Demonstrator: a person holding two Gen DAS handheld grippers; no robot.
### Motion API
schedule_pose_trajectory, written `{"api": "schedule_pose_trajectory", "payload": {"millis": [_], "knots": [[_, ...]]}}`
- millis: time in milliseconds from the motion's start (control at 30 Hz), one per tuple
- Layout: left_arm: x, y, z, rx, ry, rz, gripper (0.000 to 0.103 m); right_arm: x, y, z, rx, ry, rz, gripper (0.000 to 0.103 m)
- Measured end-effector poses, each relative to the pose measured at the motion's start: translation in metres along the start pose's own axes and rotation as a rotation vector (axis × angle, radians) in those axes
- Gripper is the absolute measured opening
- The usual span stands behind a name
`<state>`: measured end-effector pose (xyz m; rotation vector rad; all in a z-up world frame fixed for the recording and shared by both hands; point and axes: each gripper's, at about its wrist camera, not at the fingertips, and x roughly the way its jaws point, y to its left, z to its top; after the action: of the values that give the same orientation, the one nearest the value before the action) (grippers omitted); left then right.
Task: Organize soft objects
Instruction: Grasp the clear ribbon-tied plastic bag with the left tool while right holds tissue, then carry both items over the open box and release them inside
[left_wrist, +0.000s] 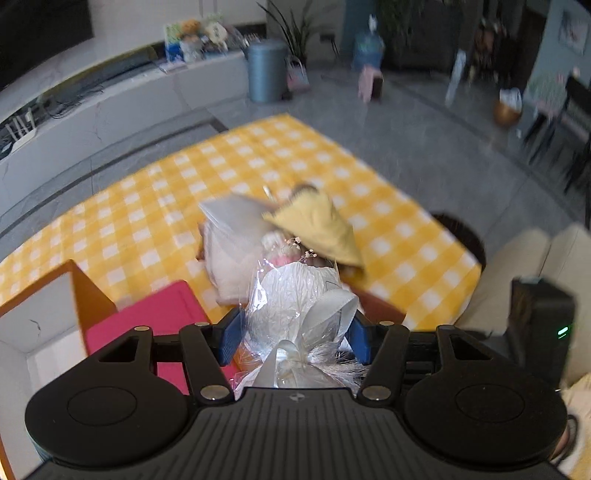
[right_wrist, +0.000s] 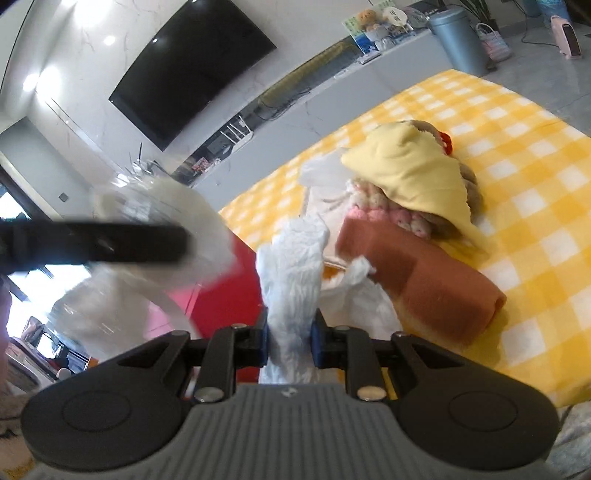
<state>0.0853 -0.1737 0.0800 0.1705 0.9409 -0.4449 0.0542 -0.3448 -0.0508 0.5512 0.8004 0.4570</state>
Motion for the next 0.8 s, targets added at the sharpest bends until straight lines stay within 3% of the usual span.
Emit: {"api": "schedule_pose_trajectory", "payload": {"millis": [333,533,633,800], "knots": [[-0.051,0.056,-0.019,-0.154,-0.156,0.008,0.067,0.004,0.01,0.002,-0.045,0.001,0.06,0.018],[-0.073,0.097,-0.039,-0.276,-0.248,0.027,0.067,-0.003,0.028,-0.002,-0.111,-0.038,0.019,0.018],[-0.083,0.115,-0.053,-0.322,-0.289,0.069,0.066,-0.008,0.025,-0.002,-0.069,-0.061,-0.016,0.018],[-0.095,0.149,-0.079,-0.415,-0.326,0.079,0.066,-0.025,0.031,0.0,-0.067,-0.13,0.002,0.018]]}}
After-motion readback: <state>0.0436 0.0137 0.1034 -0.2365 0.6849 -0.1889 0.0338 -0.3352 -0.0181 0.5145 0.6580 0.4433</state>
